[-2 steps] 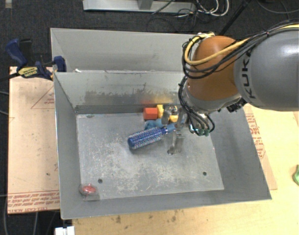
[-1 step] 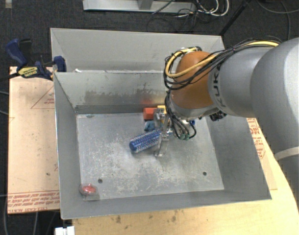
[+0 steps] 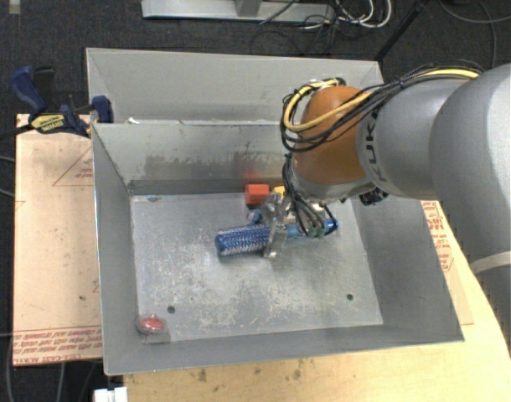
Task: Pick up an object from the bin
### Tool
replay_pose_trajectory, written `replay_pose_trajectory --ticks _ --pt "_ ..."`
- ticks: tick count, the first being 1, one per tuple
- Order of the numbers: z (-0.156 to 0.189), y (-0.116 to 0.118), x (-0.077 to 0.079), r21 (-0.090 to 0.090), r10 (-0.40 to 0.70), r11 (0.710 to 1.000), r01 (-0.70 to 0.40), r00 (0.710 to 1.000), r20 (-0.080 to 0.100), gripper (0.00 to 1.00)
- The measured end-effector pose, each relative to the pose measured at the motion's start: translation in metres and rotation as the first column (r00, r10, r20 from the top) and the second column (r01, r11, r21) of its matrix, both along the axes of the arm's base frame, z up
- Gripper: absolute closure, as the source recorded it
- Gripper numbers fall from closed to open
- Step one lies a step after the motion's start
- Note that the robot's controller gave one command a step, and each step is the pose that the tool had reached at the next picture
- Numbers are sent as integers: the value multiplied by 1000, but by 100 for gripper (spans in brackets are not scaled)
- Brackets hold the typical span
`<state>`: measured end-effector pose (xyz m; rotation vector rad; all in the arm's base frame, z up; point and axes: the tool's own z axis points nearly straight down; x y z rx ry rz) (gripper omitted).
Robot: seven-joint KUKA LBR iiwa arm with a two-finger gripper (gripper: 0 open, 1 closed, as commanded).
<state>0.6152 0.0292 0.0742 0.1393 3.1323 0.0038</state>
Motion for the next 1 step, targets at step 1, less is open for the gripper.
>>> replay_pose_trajectory --ticks 1 --pt "122 1 -41 0 -38 999 38 999 0 100"
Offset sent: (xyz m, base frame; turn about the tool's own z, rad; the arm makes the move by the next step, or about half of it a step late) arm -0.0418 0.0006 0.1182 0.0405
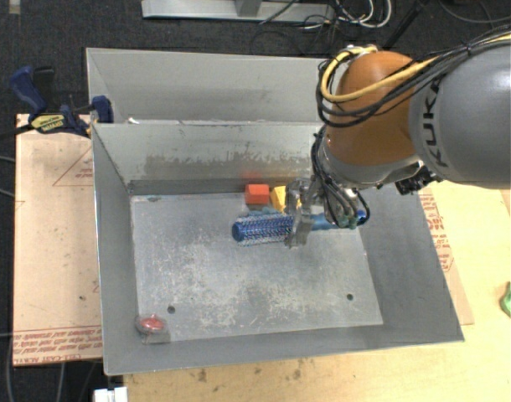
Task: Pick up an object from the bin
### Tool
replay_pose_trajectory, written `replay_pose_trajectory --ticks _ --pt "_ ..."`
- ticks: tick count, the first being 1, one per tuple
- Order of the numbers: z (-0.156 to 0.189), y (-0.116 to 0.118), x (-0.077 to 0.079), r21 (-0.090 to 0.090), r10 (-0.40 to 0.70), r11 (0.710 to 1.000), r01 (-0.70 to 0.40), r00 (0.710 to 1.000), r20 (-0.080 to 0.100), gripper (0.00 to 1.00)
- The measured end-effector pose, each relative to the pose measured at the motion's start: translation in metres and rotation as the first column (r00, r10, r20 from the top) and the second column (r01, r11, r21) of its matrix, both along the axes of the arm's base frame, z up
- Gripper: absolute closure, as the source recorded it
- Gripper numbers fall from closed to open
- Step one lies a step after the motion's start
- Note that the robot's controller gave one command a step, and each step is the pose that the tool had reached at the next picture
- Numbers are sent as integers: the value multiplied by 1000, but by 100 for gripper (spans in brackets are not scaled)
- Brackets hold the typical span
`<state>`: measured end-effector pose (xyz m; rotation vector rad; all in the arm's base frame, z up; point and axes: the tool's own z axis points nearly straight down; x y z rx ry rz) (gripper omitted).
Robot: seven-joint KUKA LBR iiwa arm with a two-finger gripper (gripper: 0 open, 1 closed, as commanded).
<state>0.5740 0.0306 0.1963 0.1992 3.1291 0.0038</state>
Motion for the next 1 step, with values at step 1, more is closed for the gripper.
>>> replay_pose_trajectory --ticks 1 --pt "100 -21 25 -3 23 1000 -23 1000 5 100"
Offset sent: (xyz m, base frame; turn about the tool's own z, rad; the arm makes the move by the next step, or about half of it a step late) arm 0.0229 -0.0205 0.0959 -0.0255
